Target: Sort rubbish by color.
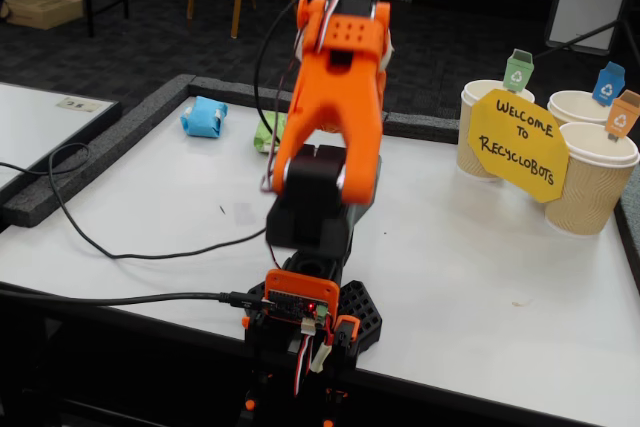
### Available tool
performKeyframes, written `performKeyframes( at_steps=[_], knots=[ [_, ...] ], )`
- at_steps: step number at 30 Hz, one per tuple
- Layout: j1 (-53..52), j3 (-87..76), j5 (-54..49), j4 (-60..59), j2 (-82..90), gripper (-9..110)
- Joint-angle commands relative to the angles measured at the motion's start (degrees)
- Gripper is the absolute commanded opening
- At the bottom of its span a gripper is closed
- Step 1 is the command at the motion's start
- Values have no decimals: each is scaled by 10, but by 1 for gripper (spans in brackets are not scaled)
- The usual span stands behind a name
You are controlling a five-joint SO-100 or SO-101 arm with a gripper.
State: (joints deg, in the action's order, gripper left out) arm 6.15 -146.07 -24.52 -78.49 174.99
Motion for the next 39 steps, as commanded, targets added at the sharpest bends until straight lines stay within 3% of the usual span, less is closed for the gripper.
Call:
performKeyframes(
  at_steps=[1,25,30,39],
  knots=[
    [-43,-17,33,26,111,0],
    [-359,-27,113,153,136,0],
    [-370,13,108,190,136,0],
    [-332,45,113,153,136,0]
  ],
)
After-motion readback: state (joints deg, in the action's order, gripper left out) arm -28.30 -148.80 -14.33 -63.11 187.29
